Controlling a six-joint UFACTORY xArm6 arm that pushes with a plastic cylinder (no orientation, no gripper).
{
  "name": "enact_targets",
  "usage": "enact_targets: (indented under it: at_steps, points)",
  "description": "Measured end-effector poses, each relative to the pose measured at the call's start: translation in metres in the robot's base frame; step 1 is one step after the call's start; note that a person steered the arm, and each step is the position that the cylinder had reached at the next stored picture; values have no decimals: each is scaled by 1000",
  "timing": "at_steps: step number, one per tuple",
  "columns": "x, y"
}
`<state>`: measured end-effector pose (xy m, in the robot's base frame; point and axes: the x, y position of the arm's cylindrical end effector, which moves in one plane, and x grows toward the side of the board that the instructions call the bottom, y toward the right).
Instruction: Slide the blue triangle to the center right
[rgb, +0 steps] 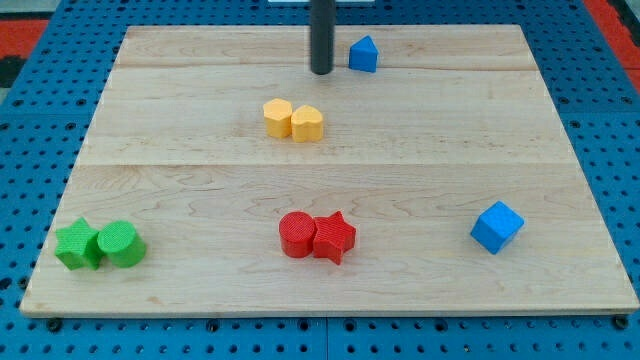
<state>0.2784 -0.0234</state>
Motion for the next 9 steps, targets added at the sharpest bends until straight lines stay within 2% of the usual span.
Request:
enact_targets:
  at_steps: [1,2,3,5,6,8,9]
  points:
    - [-26,-17]
    - [-51,2]
    - [-36,72]
    - [66,199]
    - [71,204]
    - [34,204]
    - [35,221]
